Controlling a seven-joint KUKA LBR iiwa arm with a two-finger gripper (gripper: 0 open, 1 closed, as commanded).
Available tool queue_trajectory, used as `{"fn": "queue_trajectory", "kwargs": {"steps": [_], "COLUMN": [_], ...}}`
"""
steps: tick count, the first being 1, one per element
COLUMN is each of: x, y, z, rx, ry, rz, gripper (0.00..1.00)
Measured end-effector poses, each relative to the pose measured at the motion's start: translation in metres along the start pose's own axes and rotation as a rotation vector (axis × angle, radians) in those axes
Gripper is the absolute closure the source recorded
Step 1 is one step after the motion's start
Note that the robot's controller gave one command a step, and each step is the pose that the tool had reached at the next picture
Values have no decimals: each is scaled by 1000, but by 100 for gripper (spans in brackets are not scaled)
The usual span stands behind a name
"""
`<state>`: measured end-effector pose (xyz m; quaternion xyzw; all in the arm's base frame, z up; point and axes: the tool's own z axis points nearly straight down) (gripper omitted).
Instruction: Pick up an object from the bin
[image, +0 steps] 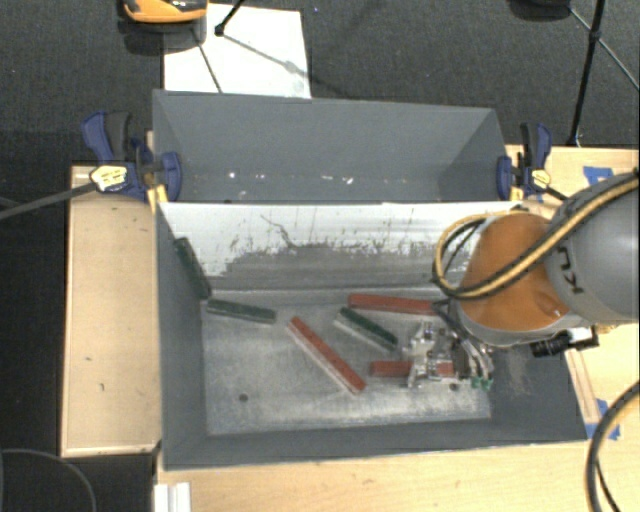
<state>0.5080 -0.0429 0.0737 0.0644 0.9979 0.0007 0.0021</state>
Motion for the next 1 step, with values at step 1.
{"fn": "queue_trajectory", "kwargs": {"steps": [1], "x": [1], "y": [-5], "z": [-138], "rx": [2], "ry": [2], "rz": [-39], "gripper": [100]}}
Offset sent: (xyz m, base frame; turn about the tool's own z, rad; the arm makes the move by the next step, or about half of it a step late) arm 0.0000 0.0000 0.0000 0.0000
